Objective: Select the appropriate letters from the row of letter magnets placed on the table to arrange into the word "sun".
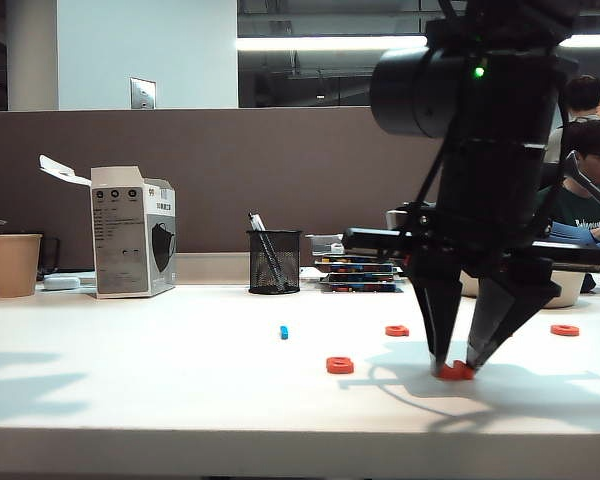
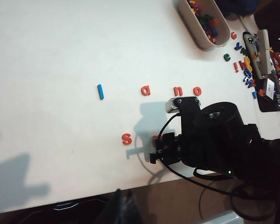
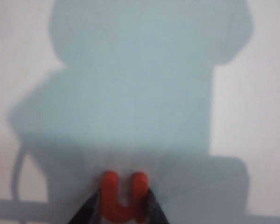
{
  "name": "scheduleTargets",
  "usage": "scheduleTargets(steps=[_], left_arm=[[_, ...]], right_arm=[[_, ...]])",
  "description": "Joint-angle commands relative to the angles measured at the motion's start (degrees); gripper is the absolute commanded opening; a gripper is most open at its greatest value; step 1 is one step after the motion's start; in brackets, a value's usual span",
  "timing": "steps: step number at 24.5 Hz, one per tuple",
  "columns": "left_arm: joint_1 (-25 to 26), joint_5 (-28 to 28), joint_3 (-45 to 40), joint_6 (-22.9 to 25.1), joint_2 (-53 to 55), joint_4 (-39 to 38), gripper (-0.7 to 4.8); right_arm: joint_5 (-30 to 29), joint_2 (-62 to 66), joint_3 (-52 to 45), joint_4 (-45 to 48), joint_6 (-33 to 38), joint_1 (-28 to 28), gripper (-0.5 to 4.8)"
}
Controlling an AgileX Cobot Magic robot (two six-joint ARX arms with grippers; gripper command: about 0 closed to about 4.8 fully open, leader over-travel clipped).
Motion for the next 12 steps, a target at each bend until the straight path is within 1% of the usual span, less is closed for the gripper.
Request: scheduleTargets(steps=[1, 10, 12], left_arm=[[0.02, 0.20, 0.31, 0.26, -0.15, -0.20, -0.05], [0.02, 0.22, 0.31, 0.26, -0.15, -0.57, -0.05], [0.02, 0.22, 0.31, 0.26, -0.15, -0.57, -0.05]], right_arm=[[-0.17, -0.04, -0.81, 2.67, 1.36, 0.13, 1.04], [-0.46, -0.04, -0.83, 2.80, 1.38, 0.13, 1.10], [-0.44, -0.04, -0.83, 2.82, 1.38, 0.13, 1.40]])
